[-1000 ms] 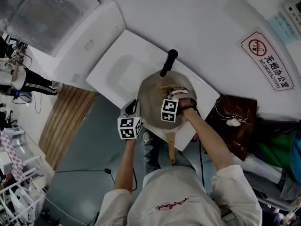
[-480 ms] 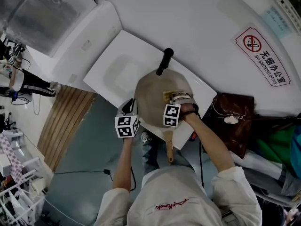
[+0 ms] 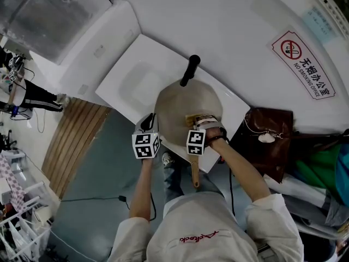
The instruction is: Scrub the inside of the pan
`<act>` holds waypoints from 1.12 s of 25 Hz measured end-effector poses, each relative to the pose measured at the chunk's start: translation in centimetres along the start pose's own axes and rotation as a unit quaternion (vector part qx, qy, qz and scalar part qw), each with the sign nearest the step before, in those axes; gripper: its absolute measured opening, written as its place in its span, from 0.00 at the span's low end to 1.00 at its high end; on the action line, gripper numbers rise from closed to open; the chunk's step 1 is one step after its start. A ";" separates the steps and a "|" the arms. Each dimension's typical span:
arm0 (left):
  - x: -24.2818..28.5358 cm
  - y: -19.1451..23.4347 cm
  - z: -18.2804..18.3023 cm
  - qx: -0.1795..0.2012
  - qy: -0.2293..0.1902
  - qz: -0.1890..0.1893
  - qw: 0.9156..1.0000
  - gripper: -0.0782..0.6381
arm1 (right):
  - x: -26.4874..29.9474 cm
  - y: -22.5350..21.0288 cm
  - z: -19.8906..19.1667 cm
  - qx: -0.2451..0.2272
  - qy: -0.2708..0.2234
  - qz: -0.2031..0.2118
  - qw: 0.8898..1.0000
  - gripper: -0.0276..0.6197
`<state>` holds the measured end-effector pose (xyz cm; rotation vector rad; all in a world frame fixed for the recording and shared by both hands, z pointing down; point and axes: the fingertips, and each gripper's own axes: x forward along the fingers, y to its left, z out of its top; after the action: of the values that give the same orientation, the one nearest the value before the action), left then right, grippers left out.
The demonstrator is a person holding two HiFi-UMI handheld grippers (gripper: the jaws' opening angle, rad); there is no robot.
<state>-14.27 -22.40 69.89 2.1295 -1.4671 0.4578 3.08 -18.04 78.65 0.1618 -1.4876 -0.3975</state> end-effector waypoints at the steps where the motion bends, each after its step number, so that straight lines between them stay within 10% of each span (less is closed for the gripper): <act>1: 0.0 0.0 0.0 0.000 0.000 0.000 1.000 0.16 | 0.0 0.3 0.3 -0.002 -0.002 0.001 1.000 0.09; 28: 0.1 -0.2 -0.1 0.002 0.003 -0.005 1.000 0.16 | 0.3 -3.0 8.2 -0.027 -0.045 -0.011 0.999 0.09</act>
<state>-14.05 -22.38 69.94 2.1350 -1.4521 0.4639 -5.51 -19.82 78.57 0.1179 -1.5627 -0.4677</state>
